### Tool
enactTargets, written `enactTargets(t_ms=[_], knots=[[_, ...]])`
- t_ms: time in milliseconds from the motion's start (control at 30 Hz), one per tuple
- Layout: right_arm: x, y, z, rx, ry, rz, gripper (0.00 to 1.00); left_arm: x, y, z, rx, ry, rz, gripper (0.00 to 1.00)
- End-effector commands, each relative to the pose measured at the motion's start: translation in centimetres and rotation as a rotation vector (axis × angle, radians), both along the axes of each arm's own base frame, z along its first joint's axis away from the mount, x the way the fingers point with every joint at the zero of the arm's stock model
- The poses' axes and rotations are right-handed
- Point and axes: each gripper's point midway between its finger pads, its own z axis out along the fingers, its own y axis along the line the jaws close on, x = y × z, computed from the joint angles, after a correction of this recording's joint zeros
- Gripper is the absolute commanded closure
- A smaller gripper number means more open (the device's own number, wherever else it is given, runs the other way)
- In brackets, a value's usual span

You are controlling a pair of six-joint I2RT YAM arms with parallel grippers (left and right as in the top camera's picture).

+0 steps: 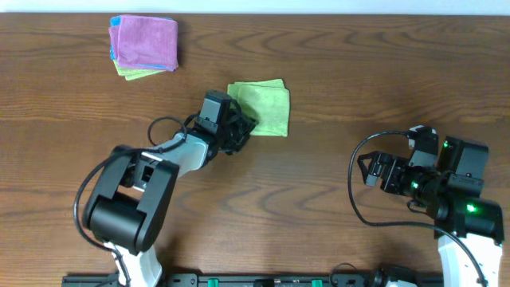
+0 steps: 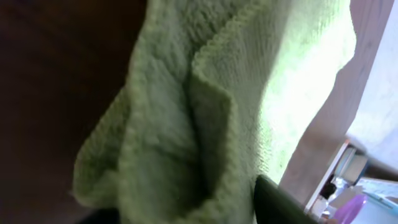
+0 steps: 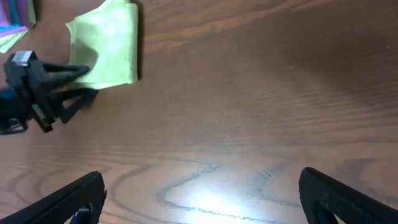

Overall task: Fold the cloth
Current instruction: 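Grasp the folded green cloth's edge with the left gripper and lift, then carry the folded green cloth with the left gripper to the cloth stack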

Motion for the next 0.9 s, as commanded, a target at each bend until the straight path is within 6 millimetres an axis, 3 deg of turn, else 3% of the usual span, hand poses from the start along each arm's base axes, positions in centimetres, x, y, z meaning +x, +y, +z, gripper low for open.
enactTargets(t_ms=[0,67,200,333,433,567,700,867], knots=[[-0.2,-0.1,-0.2,-0.004,0.001,0.0,0.01,-0.7,1.4,-3.6,0.088,0.036,0.013,0.78],[-0.2,-0.1,-0.2,-0.004,0.001,0.0,0.01,-0.3,1.6,-3.5,0.116,-0.003,-0.004,0.94],[-0.2,-0.1,-0.2,-0.004,0.001,0.0,0.01,0.8,1.3,-2.6,0.136,-0.105,-0.057,0.94],[-0.2,-0.1,-0.2,-0.004,0.001,0.0,0.01,2.3,0.3,-0.3,0.101,-0.191,-0.102,0.94],[-0.2,-0.1,-0.2,-0.004,0.001,0.0,0.01,4.6,-0.8,3.5,0.053,-0.271,-0.147,0.94],[-0.2,-0.1,-0.2,-0.004,0.001,0.0,0.01,8.1,-0.5,8.7,0.071,-0.331,-0.171,0.94],[-0.2,-0.1,-0.2,-0.004,0.001,0.0,0.01,10.9,1.0,13.2,0.15,-0.396,-0.188,0.94],[-0.2,-0.1,-0.2,-0.004,0.001,0.0,0.01,13.8,4.2,17.4,0.225,-0.478,-0.152,0.94]])
